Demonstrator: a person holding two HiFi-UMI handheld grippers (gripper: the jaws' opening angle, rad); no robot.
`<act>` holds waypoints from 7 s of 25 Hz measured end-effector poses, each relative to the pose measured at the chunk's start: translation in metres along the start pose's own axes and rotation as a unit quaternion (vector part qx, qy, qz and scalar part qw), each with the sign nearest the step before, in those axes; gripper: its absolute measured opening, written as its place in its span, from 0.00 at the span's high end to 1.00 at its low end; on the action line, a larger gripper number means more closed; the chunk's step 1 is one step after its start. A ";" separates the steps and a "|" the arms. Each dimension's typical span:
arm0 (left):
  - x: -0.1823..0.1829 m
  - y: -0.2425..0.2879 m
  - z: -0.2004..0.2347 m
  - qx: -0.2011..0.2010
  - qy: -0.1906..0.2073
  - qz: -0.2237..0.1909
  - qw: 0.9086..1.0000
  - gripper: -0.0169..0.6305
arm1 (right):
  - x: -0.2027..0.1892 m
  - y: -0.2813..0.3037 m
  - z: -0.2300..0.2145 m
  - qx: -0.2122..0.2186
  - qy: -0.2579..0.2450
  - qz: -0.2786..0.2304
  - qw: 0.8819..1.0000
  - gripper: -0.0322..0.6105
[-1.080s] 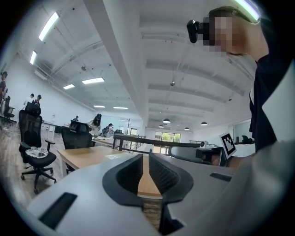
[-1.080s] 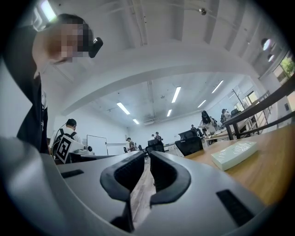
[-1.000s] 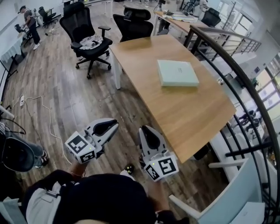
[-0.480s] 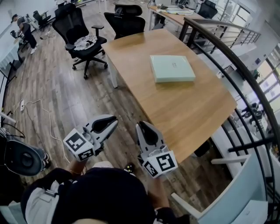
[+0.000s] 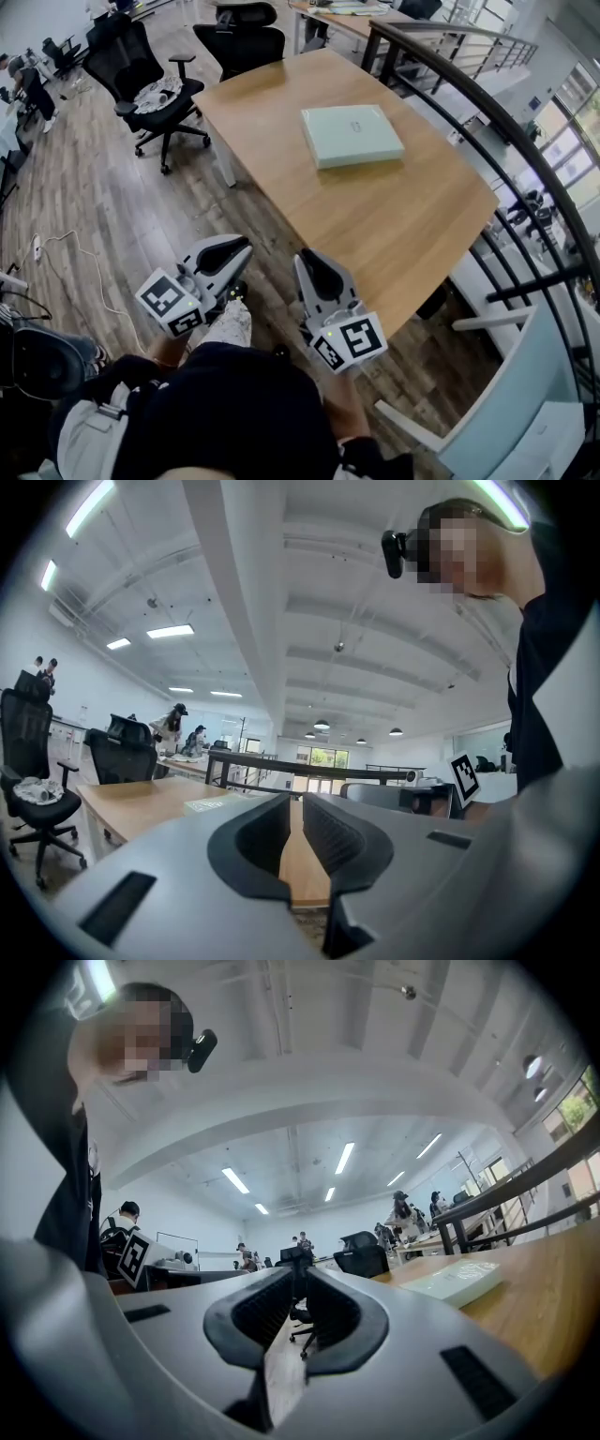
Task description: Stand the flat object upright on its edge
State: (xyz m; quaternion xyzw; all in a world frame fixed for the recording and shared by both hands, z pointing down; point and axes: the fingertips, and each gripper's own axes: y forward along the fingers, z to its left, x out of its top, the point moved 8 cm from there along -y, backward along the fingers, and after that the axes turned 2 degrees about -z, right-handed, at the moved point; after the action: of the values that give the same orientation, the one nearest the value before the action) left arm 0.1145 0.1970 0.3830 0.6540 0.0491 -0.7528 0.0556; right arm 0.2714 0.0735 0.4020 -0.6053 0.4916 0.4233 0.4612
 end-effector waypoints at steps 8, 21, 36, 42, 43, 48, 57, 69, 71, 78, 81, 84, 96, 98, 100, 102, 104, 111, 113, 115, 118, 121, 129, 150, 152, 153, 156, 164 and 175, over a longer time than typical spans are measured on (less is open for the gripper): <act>0.012 0.037 0.051 -0.059 0.005 -0.008 0.998 0.92 | 0.005 0.034 -0.015 -0.052 -0.020 -0.003 0.998 0.90; 0.034 0.080 0.149 -0.109 0.003 -0.006 0.994 0.92 | 0.008 0.122 -0.040 -0.104 -0.033 -0.004 0.994 0.68; 0.043 0.100 0.252 -0.168 -0.003 -0.004 0.986 0.92 | -0.001 0.201 -0.057 -0.183 -0.031 -0.018 0.982 0.68; 0.044 0.099 0.295 -0.189 -0.006 -0.001 0.982 0.92 | -0.014 0.240 -0.056 -0.204 -0.027 -0.016 0.979 0.68; 0.044 0.099 0.300 -0.192 -0.008 -0.004 0.981 0.92 | -0.016 0.245 -0.057 -0.207 -0.027 -0.017 0.978 0.68; 0.039 0.099 0.327 -0.193 -0.003 0.014 0.981 0.92 | -0.019 0.261 -0.060 -0.222 -0.030 -0.024 0.974 0.69; 0.036 0.125 0.350 -0.215 -0.013 0.021 0.976 0.92 | -0.013 0.269 -0.069 -0.249 -0.042 -0.032 0.967 0.87; 0.051 0.180 0.381 -0.202 0.005 0.020 0.979 0.91 | 0.002 0.292 -0.141 -0.263 -0.045 -0.040 0.963 0.87; 0.053 0.198 0.384 -0.203 0.005 0.024 0.979 0.90 | 0.008 0.296 -0.156 -0.261 -0.048 -0.041 0.963 0.87; 0.056 0.262 0.382 -0.234 0.014 0.034 0.972 0.83 | 0.014 0.292 -0.205 -0.278 -0.041 -0.041 0.959 0.87; 0.050 0.287 0.383 -0.243 0.013 0.052 0.969 0.79 | 0.014 0.288 -0.226 -0.287 -0.038 -0.041 0.956 0.87; 0.045 0.314 0.385 -0.248 0.011 0.063 0.967 0.77 | 0.013 0.283 -0.247 -0.295 -0.031 -0.043 0.954 0.87; 0.049 0.396 0.362 -0.278 0.037 0.086 0.956 0.74 | 0.019 0.252 -0.303 -0.328 -0.012 -0.060 0.943 0.87; 0.047 0.406 0.361 -0.282 0.044 0.088 0.954 0.73 | 0.017 0.245 -0.311 -0.338 -0.006 -0.063 0.939 0.87; 0.043 0.417 0.364 -0.287 0.052 0.089 0.952 0.73 | 0.015 0.240 -0.319 -0.349 0.000 -0.065 0.935 0.87; 0.040 0.427 0.367 -0.287 0.052 0.094 0.952 0.73 | 0.013 0.237 -0.327 -0.356 0.007 -0.065 0.932 0.87; 0.039 0.436 0.370 -0.284 0.054 0.102 0.952 0.73 | 0.011 0.236 -0.335 -0.360 0.011 -0.064 0.931 0.87; 0.041 0.469 0.389 -0.293 0.064 0.121 0.946 0.73 | 0.010 0.245 -0.350 -0.387 0.019 -0.063 0.920 0.87; 0.041 0.480 0.396 -0.301 0.064 0.123 0.943 0.72 | 0.011 0.247 -0.354 -0.402 0.018 -0.067 0.913 0.87; 0.041 0.491 0.404 -0.309 0.065 0.128 0.940 0.72 | 0.010 0.249 -0.357 -0.418 0.020 -0.070 0.905 0.87; 0.040 0.511 0.416 -0.320 0.069 0.133 0.935 0.72 | 0.008 0.253 -0.369 -0.442 0.025 -0.067 0.894 0.87; 0.030 0.531 0.430 -0.324 0.068 0.146 0.932 0.71 | 0.002 0.256 -0.382 -0.463 0.032 -0.059 0.884 0.83; 0.000 0.578 0.449 -0.341 0.057 0.182 0.920 0.68 | -0.018 0.258 -0.413 -0.512 0.063 -0.018 0.857 0.76; -0.100 0.667 0.469 -0.373 0.002 0.305 0.876 0.55 | -0.078 0.240 -0.489 -0.570 0.147 0.039 0.808 0.64; -0.107 0.671 0.470 -0.375 -0.002 0.317 0.871 0.54 | -0.083 0.239 -0.494 -0.573 0.156 0.043 0.804 0.63; -0.109 0.672 0.471 -0.376 -0.001 0.322 0.869 0.54 | -0.085 0.239 -0.497 -0.574 0.157 0.048 0.802 0.63; -0.115 0.675 0.472 -0.378 -0.006 0.332 0.864 0.54 | -0.091 0.237 -0.502 -0.573 0.168 0.056 0.800 0.62; -0.134 0.684 0.471 -0.377 -0.022 0.364 0.852 0.54 | -0.116 0.238 -0.516 -0.573 0.207 0.076 0.789 0.58; -0.129 0.680 0.456 -0.390 0.002 0.356 0.849 0.53 | -0.109 0.237 -0.515 -0.571 0.217 0.047 0.790 0.57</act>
State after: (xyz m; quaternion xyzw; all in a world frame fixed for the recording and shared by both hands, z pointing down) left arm -0.2135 -0.5395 0.5733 0.5525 0.1025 -0.5992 0.5702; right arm 0.0507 -0.4274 0.5848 -0.8104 0.2758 0.5055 -0.1080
